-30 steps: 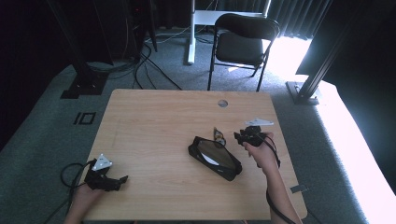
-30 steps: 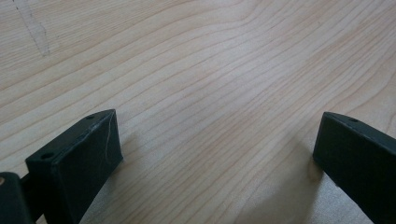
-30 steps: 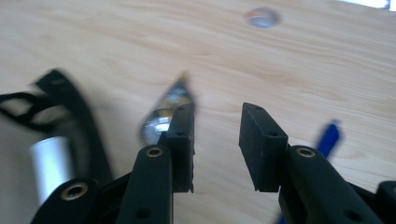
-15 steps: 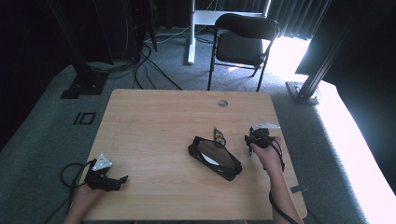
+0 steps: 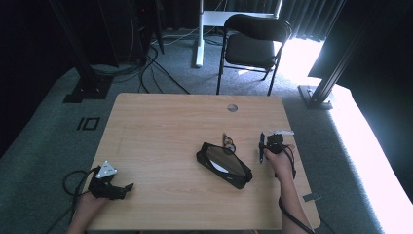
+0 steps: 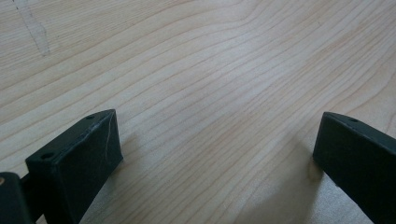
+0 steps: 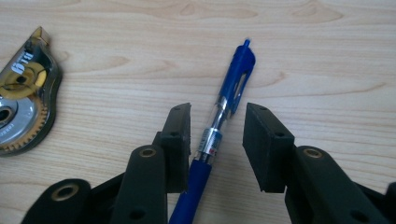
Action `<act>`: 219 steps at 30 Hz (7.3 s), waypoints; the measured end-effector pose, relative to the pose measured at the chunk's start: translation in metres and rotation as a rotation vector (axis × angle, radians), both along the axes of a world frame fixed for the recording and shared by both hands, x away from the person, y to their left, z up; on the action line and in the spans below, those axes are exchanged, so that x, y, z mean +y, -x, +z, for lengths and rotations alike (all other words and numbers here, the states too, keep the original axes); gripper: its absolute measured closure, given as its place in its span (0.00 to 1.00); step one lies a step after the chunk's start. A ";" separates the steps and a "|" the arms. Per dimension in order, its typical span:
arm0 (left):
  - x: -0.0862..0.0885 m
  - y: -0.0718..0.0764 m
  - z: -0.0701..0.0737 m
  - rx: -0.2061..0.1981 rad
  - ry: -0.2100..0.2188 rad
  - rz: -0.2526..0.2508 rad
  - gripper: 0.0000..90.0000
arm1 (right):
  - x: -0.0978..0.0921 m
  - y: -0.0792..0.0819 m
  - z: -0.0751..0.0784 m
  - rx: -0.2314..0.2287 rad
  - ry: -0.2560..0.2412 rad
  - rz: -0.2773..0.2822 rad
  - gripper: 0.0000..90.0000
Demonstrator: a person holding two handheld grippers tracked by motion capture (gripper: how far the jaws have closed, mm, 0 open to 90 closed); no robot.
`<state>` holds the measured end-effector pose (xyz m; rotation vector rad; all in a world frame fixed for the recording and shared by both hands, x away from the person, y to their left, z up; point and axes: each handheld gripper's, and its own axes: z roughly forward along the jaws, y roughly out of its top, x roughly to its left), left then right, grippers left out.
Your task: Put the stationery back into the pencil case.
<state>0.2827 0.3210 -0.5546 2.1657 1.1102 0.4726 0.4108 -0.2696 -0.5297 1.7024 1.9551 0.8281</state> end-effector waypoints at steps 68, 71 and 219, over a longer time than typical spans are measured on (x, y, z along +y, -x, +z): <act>0.000 0.000 0.000 0.000 0.001 0.004 0.01 | 0.023 0.033 0.055 -0.043 -0.116 0.194 0.88; 0.000 0.000 0.000 0.000 0.001 0.004 0.01 | 0.029 0.038 0.061 -0.053 -0.119 0.229 0.88; 0.000 0.000 0.000 0.000 0.001 0.004 0.01 | 0.111 -0.037 0.016 0.086 -0.027 0.315 0.53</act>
